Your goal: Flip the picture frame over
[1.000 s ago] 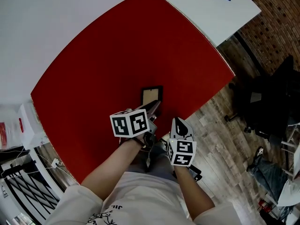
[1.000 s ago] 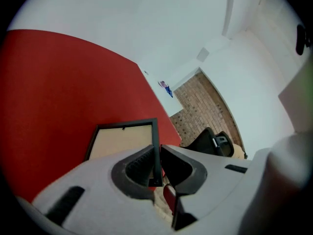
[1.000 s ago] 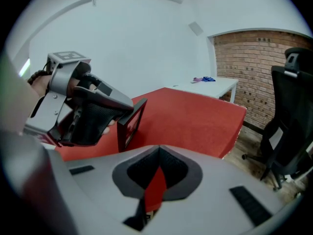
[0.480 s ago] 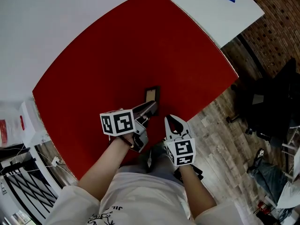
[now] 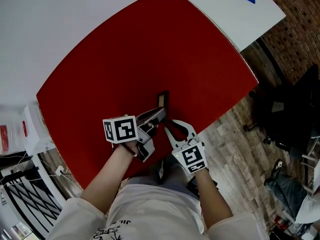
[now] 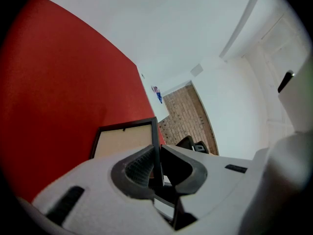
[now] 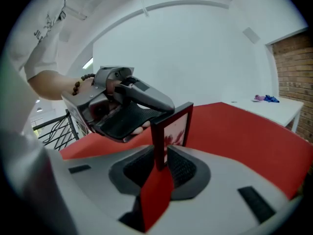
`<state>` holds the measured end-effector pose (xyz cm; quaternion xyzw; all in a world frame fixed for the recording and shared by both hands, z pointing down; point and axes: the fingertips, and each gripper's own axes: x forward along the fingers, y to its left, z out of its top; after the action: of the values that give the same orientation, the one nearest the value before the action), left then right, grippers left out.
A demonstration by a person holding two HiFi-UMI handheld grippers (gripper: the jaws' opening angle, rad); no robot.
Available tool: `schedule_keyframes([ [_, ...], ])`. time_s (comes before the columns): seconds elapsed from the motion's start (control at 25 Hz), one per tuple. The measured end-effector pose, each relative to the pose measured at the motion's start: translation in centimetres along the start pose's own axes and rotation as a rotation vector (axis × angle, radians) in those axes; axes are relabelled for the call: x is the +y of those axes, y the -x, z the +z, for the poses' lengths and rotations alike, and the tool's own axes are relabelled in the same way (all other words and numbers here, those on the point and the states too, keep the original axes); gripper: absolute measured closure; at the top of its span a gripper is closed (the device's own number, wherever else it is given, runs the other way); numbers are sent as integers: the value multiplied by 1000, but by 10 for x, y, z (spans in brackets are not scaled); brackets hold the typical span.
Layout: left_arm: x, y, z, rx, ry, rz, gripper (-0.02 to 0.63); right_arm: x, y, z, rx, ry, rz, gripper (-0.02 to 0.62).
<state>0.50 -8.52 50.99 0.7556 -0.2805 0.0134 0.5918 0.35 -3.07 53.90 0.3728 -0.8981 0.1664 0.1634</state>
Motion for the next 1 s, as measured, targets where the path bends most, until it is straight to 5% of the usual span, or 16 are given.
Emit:
schedule_keyframes([
  [0.44,18,40,20,-5,-17,3,554,28,-44,5,13,113,107,506],
  [0.72,26,50,26,-9,-29,13,551,26,-58,7,51,190,49,509],
  [1.0,30,65,40,22,-190,107,494,34,-68,8,134,328,-89,512],
])
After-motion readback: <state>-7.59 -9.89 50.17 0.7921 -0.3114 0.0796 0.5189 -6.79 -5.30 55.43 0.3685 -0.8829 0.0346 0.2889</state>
